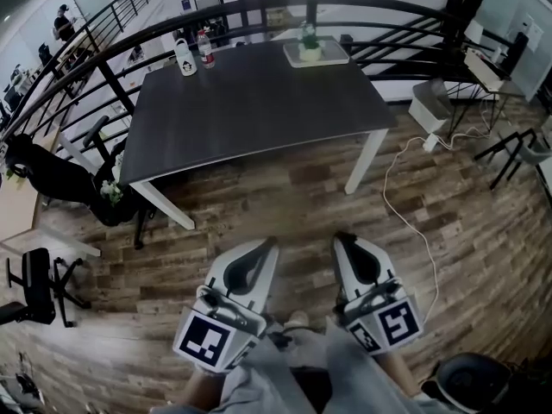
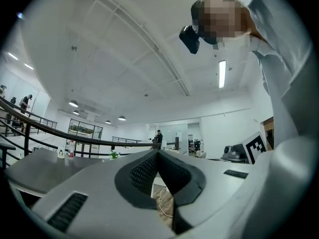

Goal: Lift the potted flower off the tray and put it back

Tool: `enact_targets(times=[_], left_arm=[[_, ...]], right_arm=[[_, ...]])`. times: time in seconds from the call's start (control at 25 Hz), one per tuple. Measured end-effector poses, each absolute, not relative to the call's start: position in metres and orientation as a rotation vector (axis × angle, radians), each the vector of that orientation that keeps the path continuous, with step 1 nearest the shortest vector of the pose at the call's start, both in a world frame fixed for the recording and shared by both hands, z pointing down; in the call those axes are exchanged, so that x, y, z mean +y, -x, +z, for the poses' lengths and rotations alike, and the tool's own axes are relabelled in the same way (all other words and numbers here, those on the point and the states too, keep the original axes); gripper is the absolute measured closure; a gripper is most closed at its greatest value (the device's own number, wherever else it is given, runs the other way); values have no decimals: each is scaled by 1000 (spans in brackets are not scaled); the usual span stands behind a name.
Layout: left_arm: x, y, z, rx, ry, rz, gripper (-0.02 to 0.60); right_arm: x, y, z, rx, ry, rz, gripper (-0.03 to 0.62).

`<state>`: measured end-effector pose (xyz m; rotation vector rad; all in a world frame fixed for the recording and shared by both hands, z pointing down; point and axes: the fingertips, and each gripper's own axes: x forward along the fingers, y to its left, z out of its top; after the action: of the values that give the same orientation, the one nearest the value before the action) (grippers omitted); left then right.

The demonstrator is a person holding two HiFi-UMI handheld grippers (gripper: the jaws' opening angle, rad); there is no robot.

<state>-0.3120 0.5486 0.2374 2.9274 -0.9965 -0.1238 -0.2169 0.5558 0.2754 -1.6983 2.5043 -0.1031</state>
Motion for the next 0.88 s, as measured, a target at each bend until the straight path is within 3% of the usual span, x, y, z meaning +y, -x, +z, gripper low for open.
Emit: enact_targets(times=[0.88], left_arm=[[519, 235, 248, -828, -2982, -202, 583]], right_arm=[[548, 137, 289, 2374, 1883, -85, 591]])
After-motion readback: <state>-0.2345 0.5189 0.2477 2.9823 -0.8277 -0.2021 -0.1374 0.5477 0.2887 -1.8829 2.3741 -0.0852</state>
